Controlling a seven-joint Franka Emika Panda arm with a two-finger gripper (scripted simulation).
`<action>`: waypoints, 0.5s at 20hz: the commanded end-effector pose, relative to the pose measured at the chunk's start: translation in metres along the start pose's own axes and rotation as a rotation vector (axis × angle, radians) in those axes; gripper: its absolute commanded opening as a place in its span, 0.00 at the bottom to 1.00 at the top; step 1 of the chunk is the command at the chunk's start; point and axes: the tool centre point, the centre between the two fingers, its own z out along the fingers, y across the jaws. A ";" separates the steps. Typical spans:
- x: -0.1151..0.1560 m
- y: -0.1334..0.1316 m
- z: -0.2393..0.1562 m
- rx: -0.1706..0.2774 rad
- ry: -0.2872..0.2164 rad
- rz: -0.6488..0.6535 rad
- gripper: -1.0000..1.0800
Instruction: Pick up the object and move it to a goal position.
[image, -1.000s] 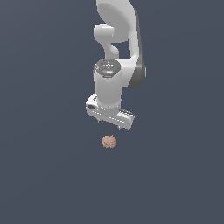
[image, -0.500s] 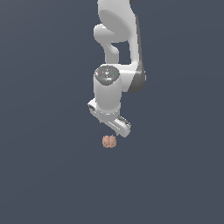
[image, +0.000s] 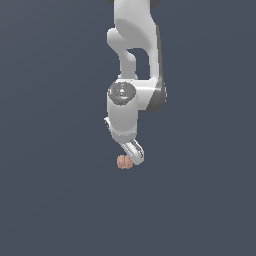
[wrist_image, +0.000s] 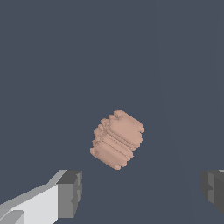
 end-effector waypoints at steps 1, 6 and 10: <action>0.001 -0.002 0.004 0.000 0.000 0.073 0.96; 0.004 -0.005 0.011 0.001 0.001 0.213 0.96; 0.006 -0.007 0.017 0.001 0.002 0.325 0.96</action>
